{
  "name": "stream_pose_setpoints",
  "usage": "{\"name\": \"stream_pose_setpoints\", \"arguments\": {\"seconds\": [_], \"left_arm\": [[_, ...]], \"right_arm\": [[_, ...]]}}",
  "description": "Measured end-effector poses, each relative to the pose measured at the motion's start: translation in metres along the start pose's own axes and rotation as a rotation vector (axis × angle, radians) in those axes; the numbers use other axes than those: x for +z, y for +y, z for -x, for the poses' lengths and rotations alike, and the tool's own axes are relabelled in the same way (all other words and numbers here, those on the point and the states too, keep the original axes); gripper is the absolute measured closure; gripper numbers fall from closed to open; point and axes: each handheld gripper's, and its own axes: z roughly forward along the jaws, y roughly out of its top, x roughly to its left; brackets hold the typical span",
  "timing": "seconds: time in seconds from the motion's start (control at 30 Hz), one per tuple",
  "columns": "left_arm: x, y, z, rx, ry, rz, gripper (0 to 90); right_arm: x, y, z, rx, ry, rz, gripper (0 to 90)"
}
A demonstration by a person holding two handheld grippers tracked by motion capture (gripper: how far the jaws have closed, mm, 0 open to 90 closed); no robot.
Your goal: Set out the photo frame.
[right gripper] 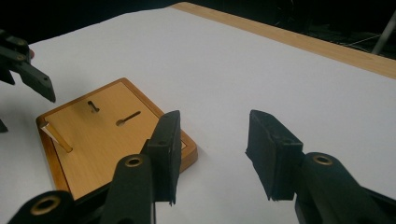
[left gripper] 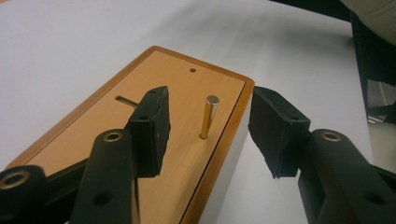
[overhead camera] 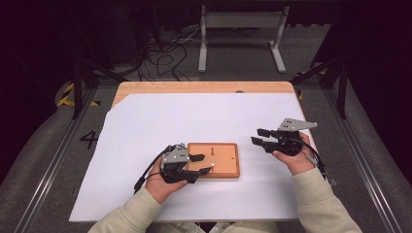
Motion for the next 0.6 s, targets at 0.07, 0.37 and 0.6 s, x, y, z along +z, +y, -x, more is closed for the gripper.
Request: {"name": "stream_pose_setpoints", "arguments": {"seconds": [0.07, 0.37, 0.6], "left_arm": [[0.005, -0.001, 0.000, 0.000, -0.008, -0.009, 50.4], [0.021, -0.005, -0.003, -0.018, -0.018, -0.020, 62.1], [0.029, -0.005, -0.004, -0.016, -0.015, -0.036, 69.9]], "right_arm": [[-0.001, -0.001, 0.001, 0.003, 0.000, 0.007, 54.7], [-0.007, -0.006, 0.001, 0.022, -0.011, 0.011, 55.0], [-0.011, -0.009, 0.001, 0.026, -0.019, 0.011, 55.0]]}}
